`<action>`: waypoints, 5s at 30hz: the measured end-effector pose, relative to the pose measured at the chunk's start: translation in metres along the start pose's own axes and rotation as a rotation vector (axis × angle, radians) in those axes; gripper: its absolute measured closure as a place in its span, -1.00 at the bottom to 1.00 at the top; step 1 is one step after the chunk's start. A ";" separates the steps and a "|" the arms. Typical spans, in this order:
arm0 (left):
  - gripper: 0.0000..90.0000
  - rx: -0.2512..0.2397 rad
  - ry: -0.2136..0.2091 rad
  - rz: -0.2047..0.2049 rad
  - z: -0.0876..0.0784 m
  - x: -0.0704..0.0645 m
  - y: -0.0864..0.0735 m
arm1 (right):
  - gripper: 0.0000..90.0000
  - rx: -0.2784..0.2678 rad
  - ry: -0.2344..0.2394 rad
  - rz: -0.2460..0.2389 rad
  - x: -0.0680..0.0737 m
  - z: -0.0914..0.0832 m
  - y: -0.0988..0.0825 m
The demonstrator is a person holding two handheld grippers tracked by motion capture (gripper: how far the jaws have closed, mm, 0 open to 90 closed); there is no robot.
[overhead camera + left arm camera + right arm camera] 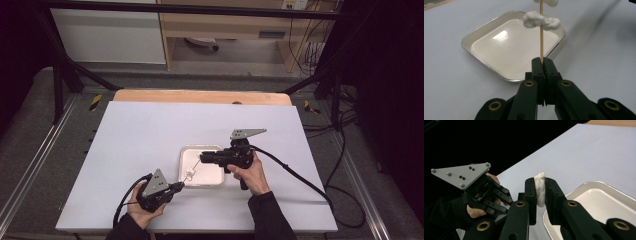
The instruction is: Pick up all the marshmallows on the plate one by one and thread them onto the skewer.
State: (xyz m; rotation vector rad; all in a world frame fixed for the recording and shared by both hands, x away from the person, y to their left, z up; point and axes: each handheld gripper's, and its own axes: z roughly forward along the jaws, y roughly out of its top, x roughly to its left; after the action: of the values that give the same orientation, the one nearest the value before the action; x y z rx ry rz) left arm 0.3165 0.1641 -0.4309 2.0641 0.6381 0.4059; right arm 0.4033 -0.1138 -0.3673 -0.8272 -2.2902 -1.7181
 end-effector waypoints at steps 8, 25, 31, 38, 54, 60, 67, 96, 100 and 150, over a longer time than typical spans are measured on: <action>0.99 0.016 0.003 0.007 0.001 -0.001 0.000 | 0.82 0.016 0.015 -0.005 0.001 0.004 -0.004; 0.99 0.023 -0.003 -0.007 0.002 -0.001 0.000 | 0.85 0.012 0.025 -0.024 0.005 0.010 -0.011; 0.99 0.028 -0.002 -0.010 0.003 -0.001 0.000 | 0.86 0.021 0.017 -0.036 0.005 0.011 -0.013; 0.99 0.025 -0.003 -0.016 0.003 -0.001 -0.001 | 0.86 0.014 0.031 -0.035 0.006 0.013 -0.015; 0.99 0.017 -0.010 -0.026 0.003 -0.001 -0.001 | 0.87 0.008 0.042 -0.034 0.005 0.015 -0.018; 0.99 0.015 -0.010 -0.028 0.004 -0.001 -0.001 | 0.88 0.006 0.049 -0.030 0.005 0.017 -0.019; 0.99 0.014 -0.009 -0.022 0.002 -0.002 -0.001 | 0.88 -0.002 0.046 -0.034 0.006 0.018 -0.021; 0.99 0.035 -0.007 -0.017 0.005 -0.002 -0.003 | 0.89 0.033 0.033 -0.027 0.003 0.025 -0.027; 0.99 -0.031 -0.029 -0.022 0.001 -0.003 0.004 | 0.88 0.073 0.050 -0.026 0.002 0.030 -0.031; 0.98 -0.020 0.011 -0.193 -0.007 0.023 0.012 | -0.99 0.152 -0.449 -0.091 -0.029 -0.034 -0.068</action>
State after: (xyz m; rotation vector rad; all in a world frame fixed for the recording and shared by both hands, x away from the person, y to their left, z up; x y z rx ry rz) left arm 0.3351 0.1765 -0.4159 1.9615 0.8290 0.3109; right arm 0.3861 -0.1676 -0.4255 -1.1922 -2.7401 -1.4824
